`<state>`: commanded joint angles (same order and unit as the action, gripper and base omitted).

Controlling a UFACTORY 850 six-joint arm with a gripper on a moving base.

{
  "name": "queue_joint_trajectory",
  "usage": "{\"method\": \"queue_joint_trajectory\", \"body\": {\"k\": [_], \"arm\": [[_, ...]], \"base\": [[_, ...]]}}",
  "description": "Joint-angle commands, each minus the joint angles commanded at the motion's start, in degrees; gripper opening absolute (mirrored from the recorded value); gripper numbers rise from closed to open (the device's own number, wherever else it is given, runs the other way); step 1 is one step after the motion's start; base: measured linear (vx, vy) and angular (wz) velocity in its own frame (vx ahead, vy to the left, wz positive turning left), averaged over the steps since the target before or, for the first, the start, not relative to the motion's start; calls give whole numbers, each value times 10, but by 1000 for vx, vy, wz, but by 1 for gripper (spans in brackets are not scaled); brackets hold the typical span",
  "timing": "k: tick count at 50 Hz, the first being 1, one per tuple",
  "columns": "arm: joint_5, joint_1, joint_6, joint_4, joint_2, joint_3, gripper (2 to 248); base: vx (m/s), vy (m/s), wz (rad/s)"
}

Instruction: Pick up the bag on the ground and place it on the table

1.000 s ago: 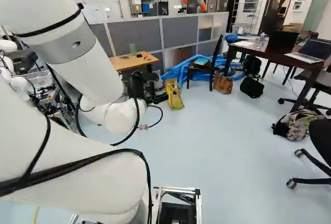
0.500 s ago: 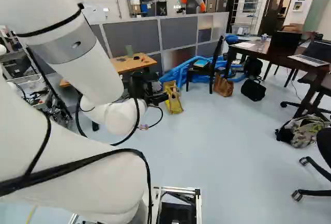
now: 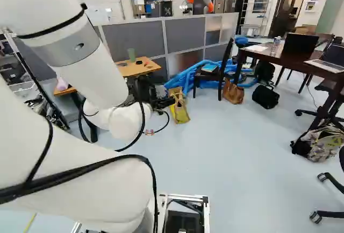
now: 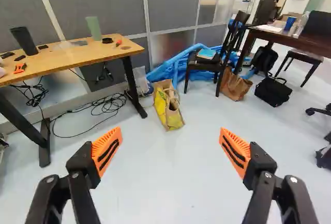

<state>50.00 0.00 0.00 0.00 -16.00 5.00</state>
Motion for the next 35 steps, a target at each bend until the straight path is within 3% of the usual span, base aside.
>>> {"method": "queue_joint_trajectory", "body": {"k": [35], "arm": [[0, 0, 0, 0, 0, 0, 247]], "base": [[195, 1, -8]]}}
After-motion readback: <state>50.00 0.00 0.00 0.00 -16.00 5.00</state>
